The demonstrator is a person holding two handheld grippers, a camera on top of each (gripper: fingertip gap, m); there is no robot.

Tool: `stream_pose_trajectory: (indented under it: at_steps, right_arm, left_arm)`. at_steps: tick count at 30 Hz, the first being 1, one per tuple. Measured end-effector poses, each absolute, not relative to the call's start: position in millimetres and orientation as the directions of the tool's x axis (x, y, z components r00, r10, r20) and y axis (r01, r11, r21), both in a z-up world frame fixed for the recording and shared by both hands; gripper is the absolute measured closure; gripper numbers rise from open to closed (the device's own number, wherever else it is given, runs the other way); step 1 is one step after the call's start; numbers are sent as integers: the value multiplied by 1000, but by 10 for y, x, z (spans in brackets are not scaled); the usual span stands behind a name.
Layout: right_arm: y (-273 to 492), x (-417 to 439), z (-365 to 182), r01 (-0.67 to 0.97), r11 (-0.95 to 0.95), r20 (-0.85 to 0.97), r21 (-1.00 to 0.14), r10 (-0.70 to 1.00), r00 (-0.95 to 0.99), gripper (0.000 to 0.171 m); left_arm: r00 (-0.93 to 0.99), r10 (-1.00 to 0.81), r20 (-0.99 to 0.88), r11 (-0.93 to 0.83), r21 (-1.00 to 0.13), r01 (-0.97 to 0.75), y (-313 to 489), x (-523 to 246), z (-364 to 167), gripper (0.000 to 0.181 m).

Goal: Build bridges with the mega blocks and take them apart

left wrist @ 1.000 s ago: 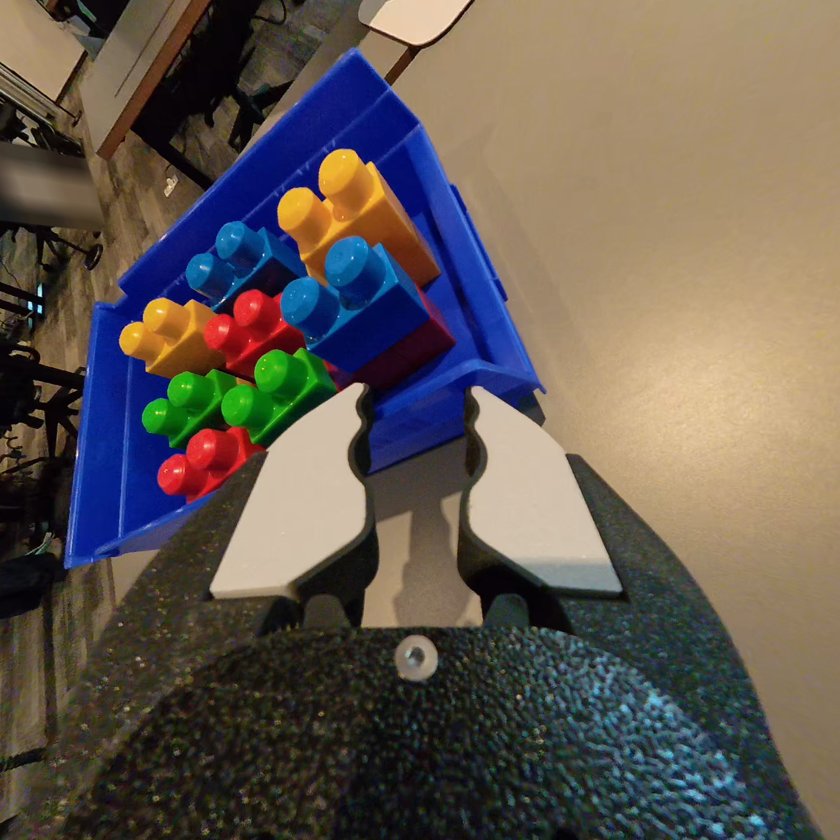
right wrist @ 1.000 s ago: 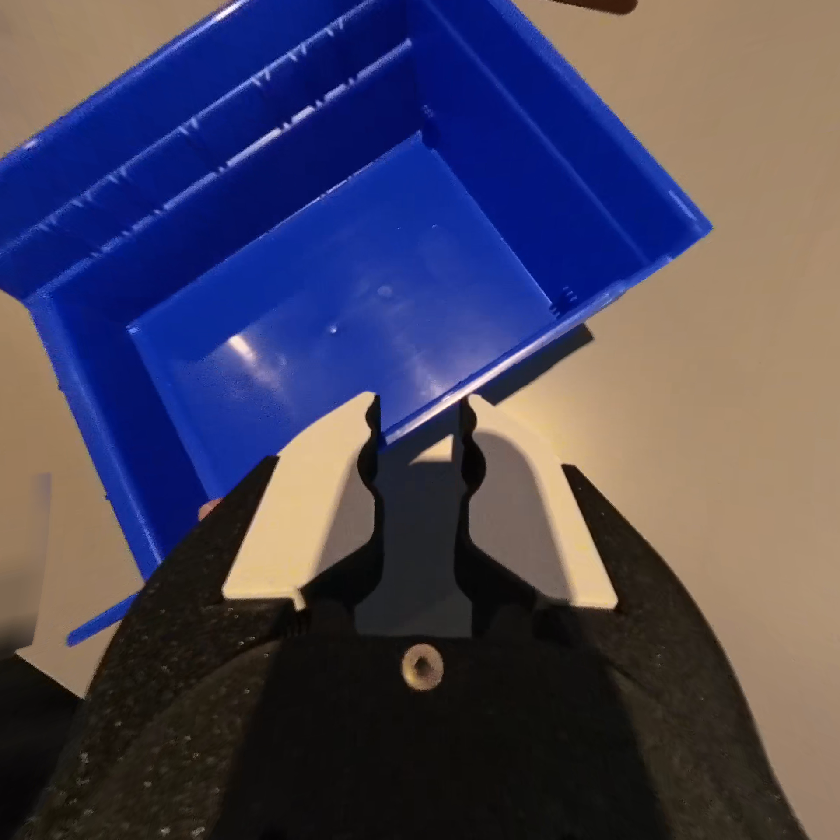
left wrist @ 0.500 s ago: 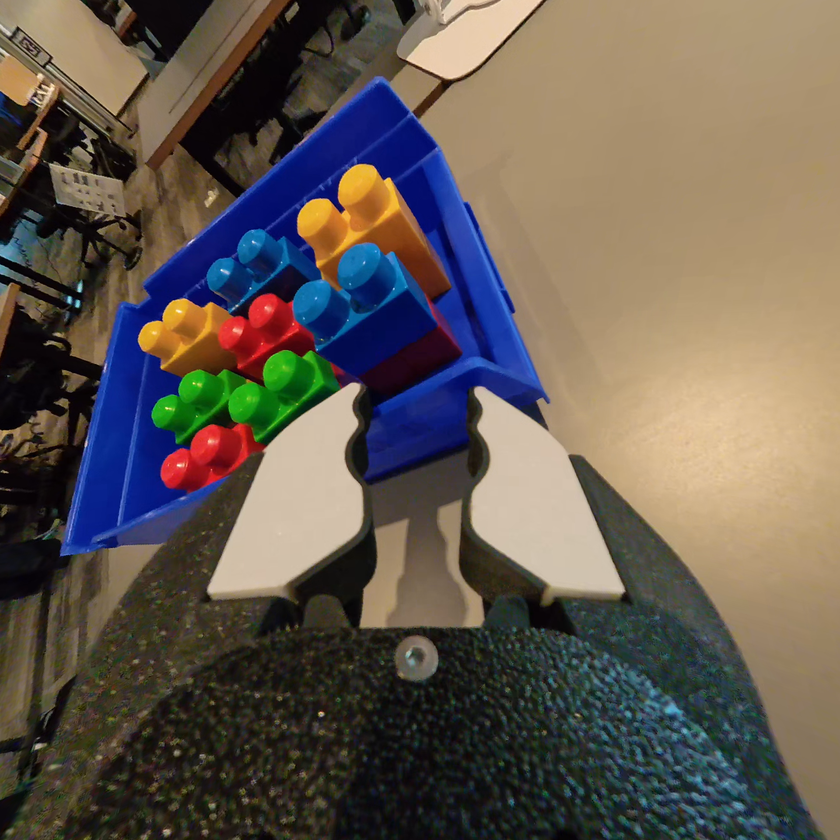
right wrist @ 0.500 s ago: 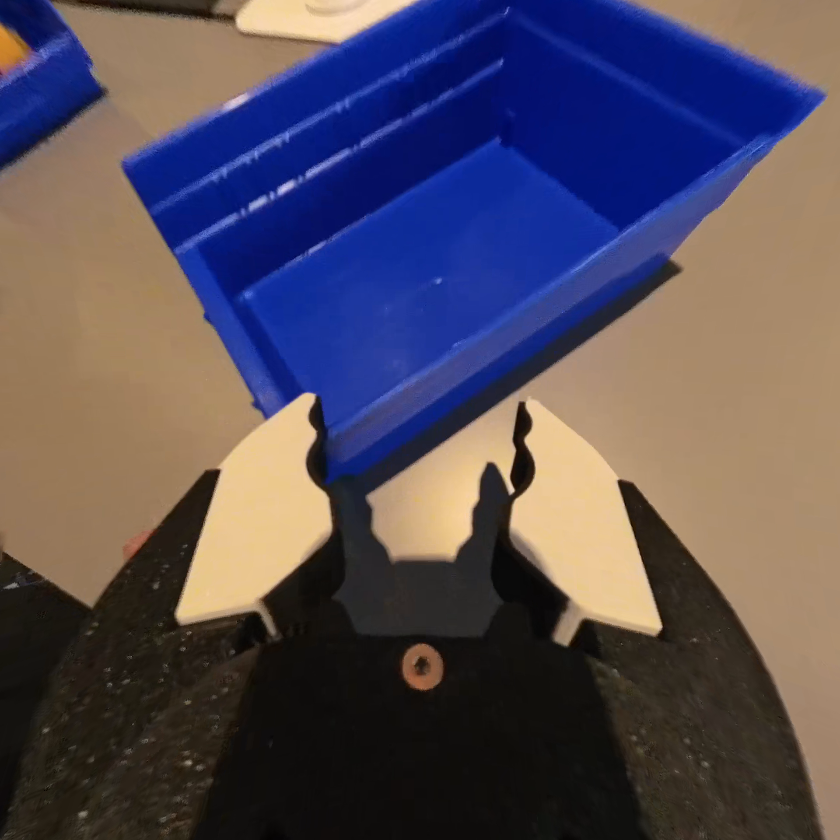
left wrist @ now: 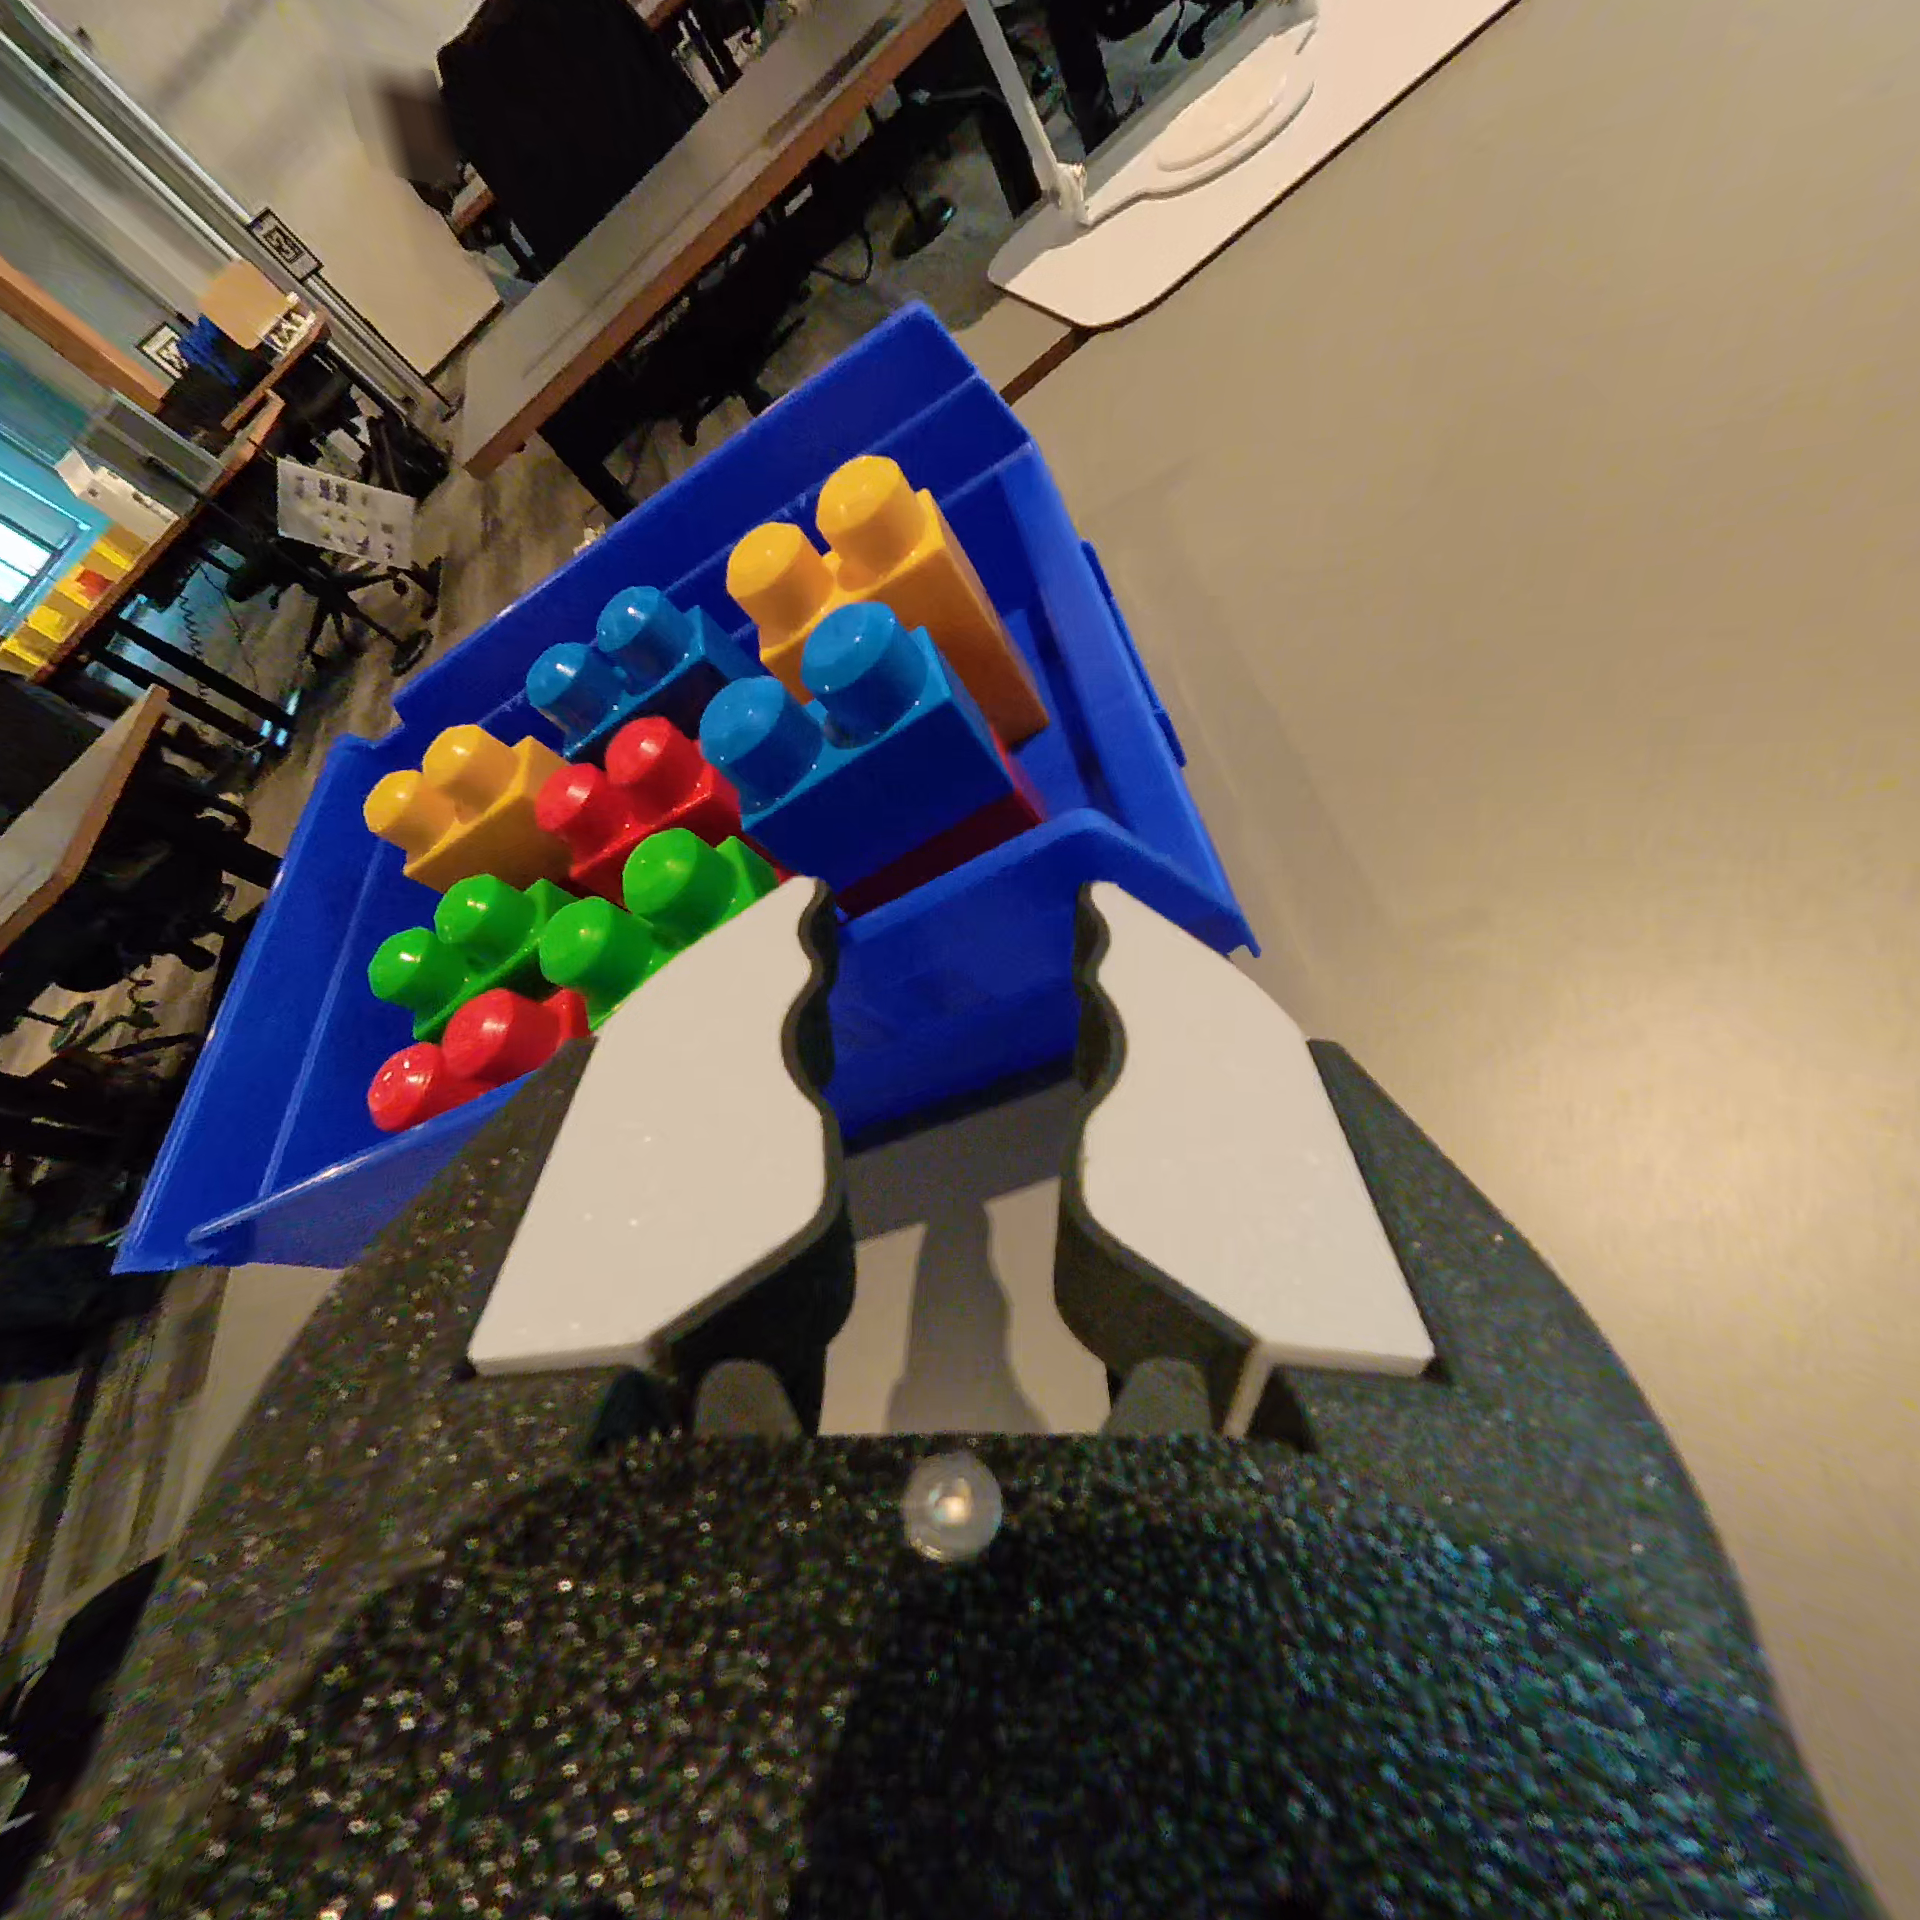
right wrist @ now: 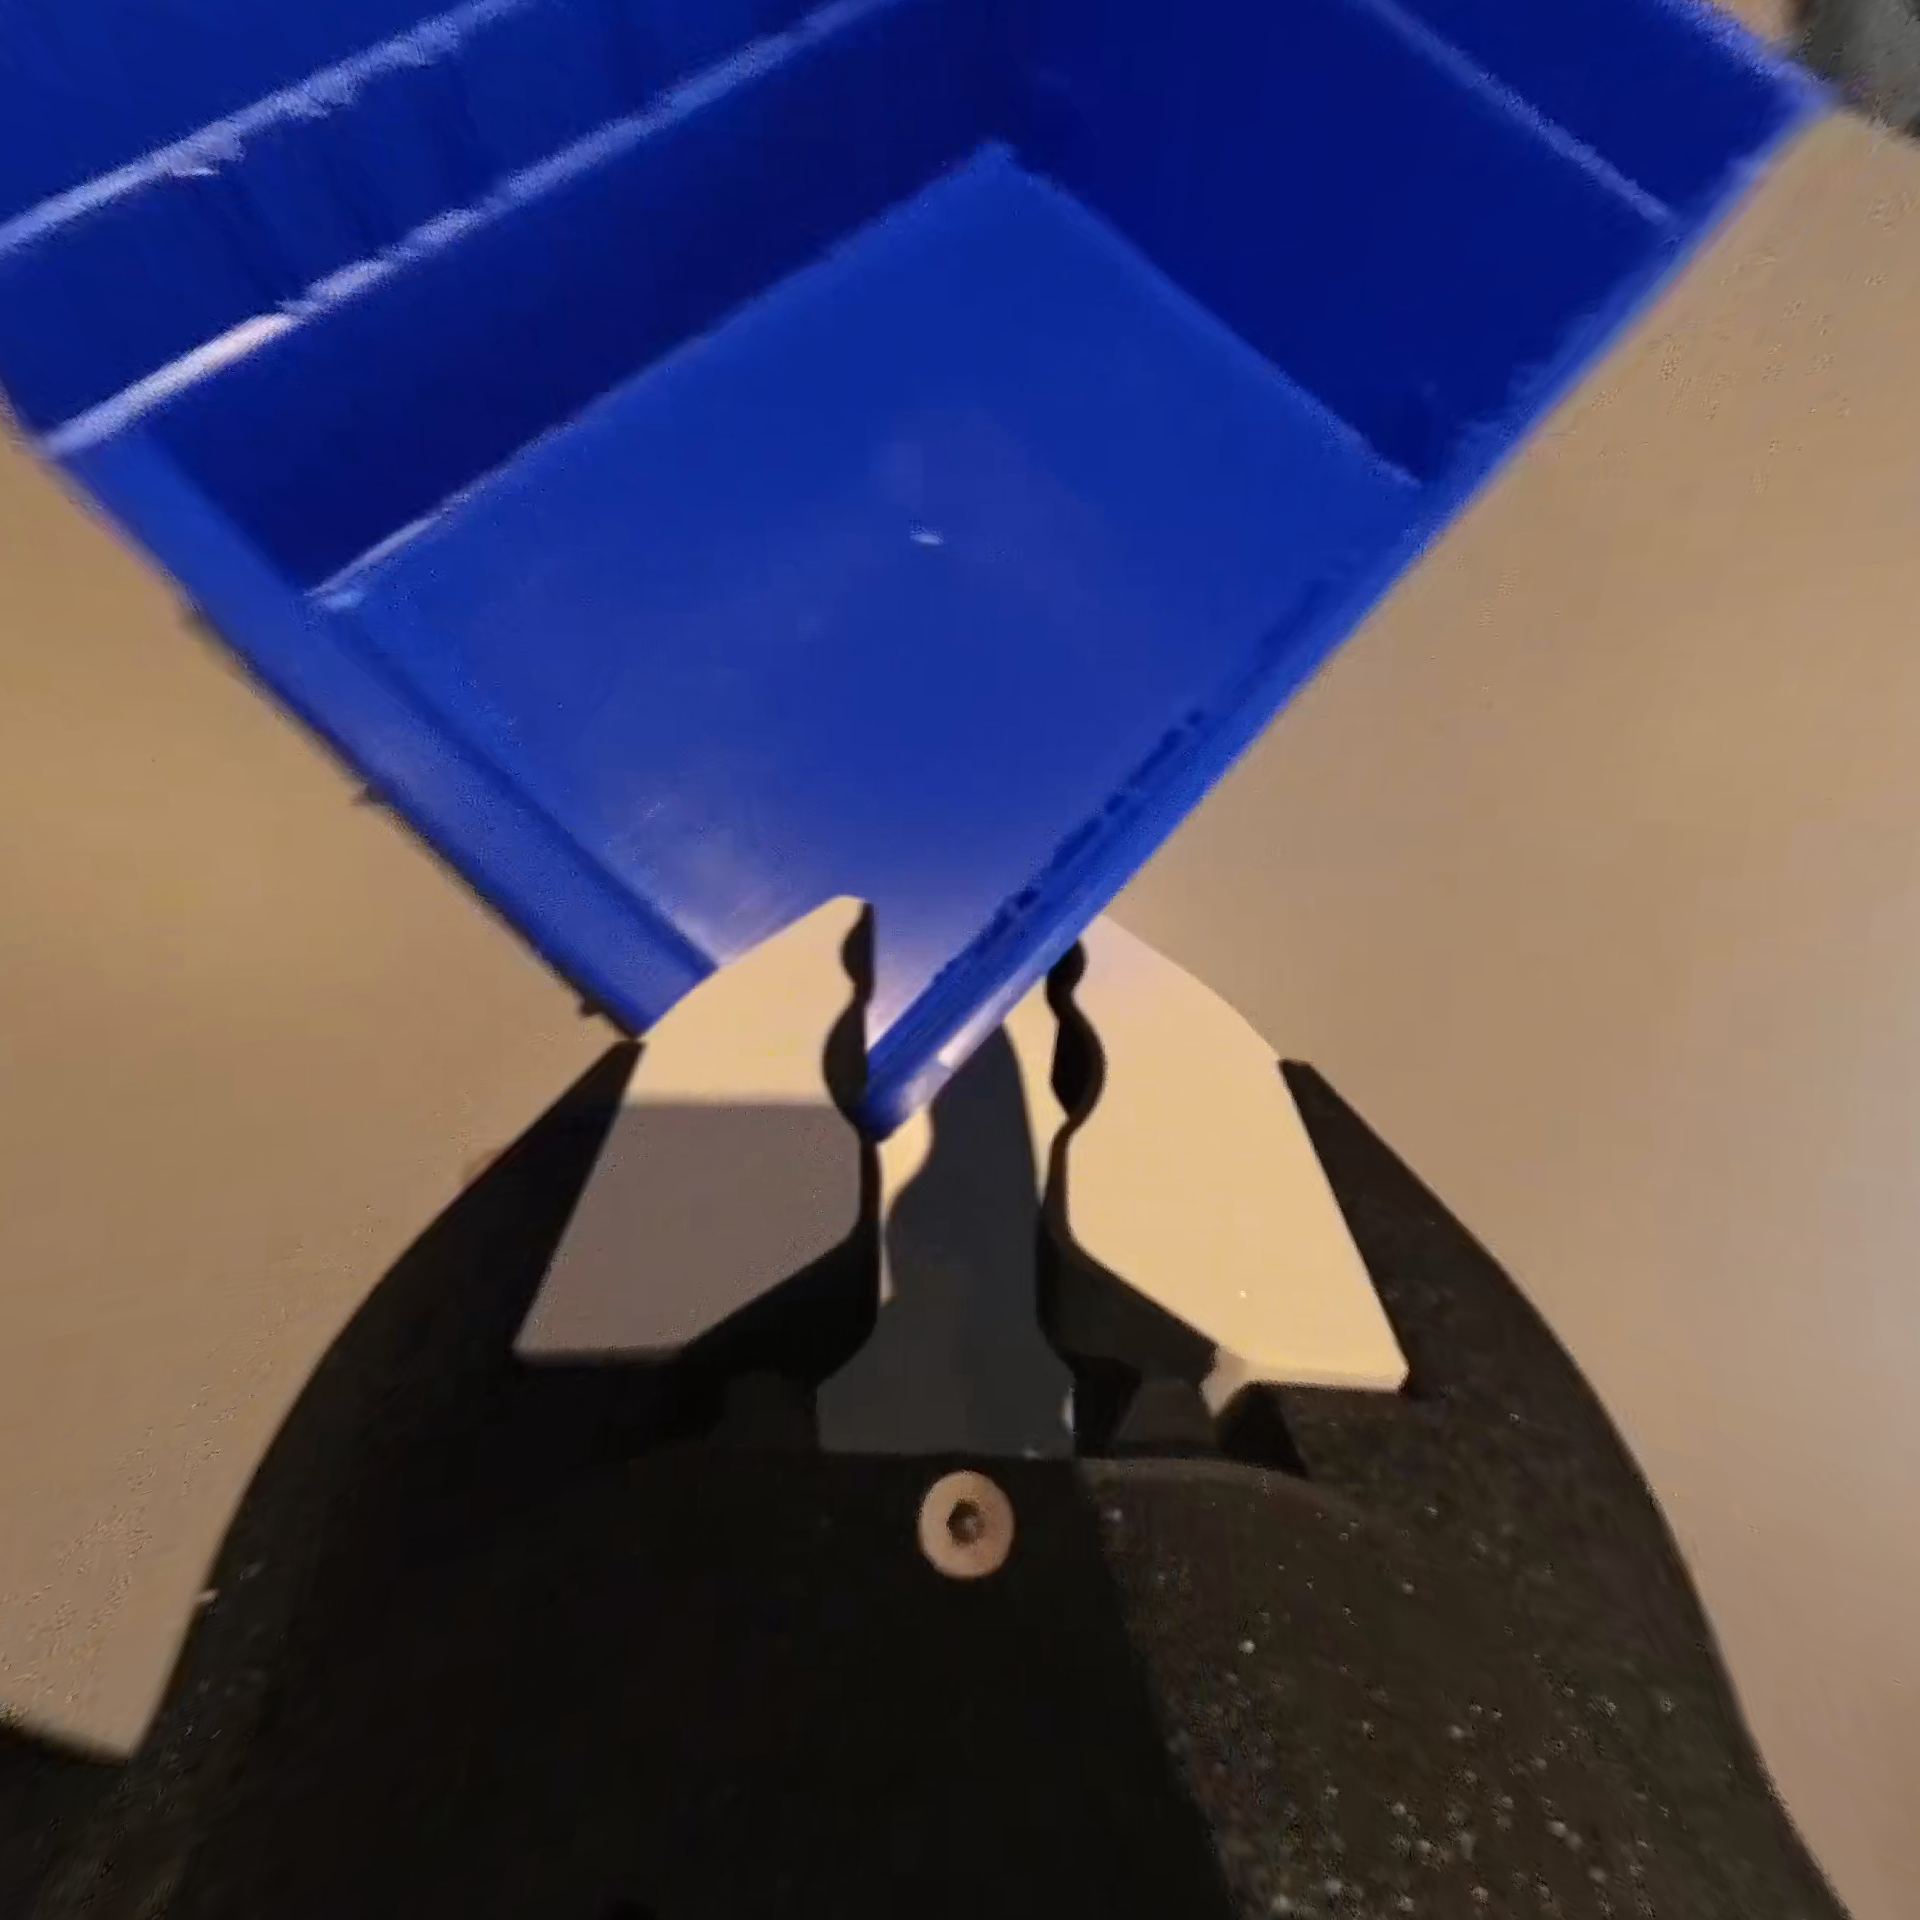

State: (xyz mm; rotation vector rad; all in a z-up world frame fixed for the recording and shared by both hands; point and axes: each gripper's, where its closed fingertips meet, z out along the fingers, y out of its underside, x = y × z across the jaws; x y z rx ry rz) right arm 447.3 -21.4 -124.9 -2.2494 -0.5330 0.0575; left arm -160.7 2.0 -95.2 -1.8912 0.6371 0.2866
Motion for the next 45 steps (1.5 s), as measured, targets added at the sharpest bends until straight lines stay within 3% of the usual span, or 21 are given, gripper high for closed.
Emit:
stream_pose_trajectory:
  at_steps: [4, 7, 16, 25, 45]
  right_arm:
    - [64, 4899, -1236, 289, -583, 149, -759, 276, 950, 159]
    - [248, 5101, -1223, 225, -564, 103, -795, 240, 965, 164]
    - [676, 5477, -1218, 195, -566, 53, -801, 258, 965, 164]
    - [801, 5846, -1201, 52, -558, -21, -828, 123, 992, 167]
    - [885, 5989, -1204, 79, -556, -35, -827, 192, 981, 167]
  left_arm:
    - [831, -298, -470, -275, -791, -546, 21, -1606, -949, 139]
    - [832, -297, -469, -271, -794, -544, 19, -1605, -948, 138]
    - [835, -300, -461, -261, -803, -537, 24, -1599, -944, 138]
    - [838, -304, -454, -253, -810, -530, 29, -1593, -941, 138]
    - [843, -305, -443, -249, -818, -519, 31, -1588, -939, 138]
